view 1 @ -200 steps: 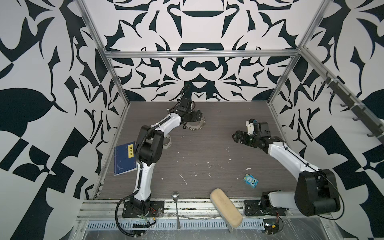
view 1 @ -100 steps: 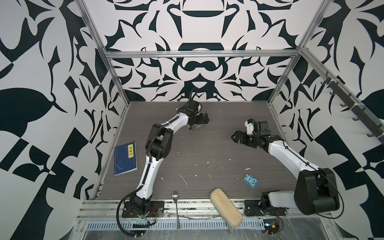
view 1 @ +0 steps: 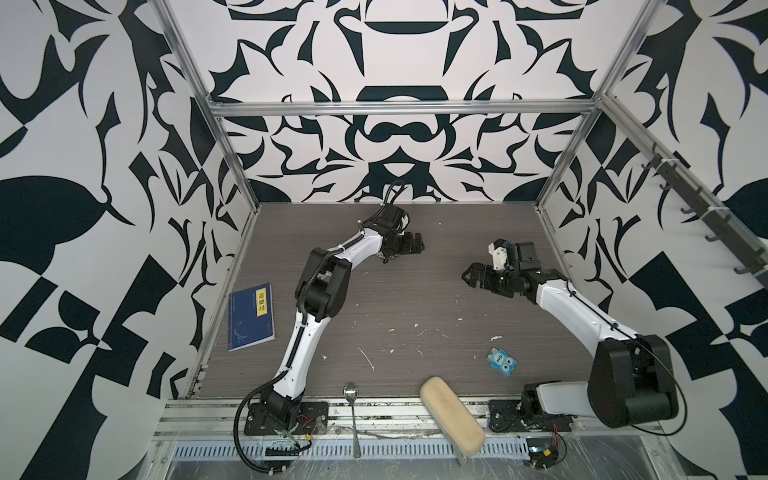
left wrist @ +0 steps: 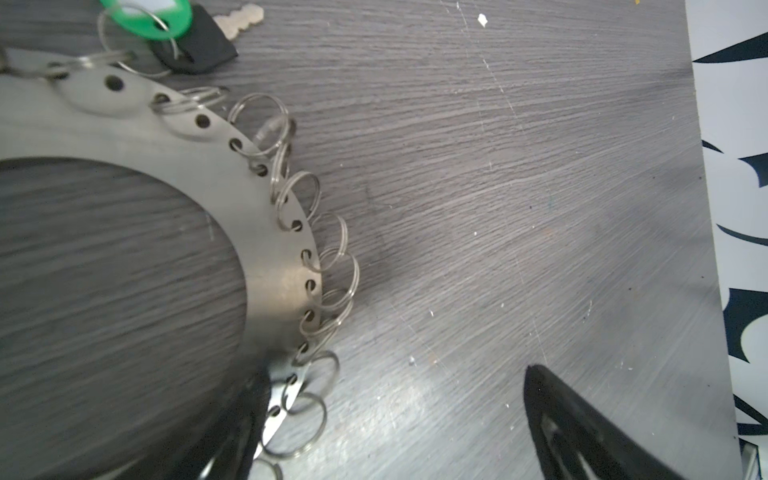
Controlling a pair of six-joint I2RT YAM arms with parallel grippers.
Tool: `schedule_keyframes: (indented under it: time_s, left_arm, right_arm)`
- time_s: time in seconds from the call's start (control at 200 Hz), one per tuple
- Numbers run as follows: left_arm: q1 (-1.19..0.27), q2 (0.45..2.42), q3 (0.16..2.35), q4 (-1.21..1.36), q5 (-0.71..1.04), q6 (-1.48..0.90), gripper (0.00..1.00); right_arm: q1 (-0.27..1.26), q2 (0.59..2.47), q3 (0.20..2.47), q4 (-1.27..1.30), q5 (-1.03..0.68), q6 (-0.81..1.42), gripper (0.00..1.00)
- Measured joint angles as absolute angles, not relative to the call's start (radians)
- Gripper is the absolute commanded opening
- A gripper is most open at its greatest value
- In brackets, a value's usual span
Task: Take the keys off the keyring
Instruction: 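Move the left gripper over the metal keyring plate while the right arm rises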
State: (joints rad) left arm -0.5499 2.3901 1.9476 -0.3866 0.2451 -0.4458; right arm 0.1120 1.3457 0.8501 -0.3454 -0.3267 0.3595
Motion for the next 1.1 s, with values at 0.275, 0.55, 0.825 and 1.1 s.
schedule_keyframes:
  time_s: [0.275,0.55,0.825,1.1]
  left_arm:
    - [-0.563,2.393,1.963,-0.406,0.203,-0.408,0.99]
    - [-0.554,2.397,2.012,-0.412,0.143,-0.388,0.99]
    - [-0.536,2.419,2.014,-0.429,0.131,-0.388,0.99]
    - [-0.535,2.429,2.014,-0.433,0.149,-0.385,0.99]
  right_arm:
    - [0.112,1.350,0.854,-0.347,-0.330,0.360,1.00]
    - [0.112,1.350,0.855,-0.348,-0.330,0.360,1.00]
    - [0.112,1.357,0.868,-0.364,-0.334,0.360,1.00]
    - [0.112,1.363,0.882,-0.382,-0.341,0.359,1.00]
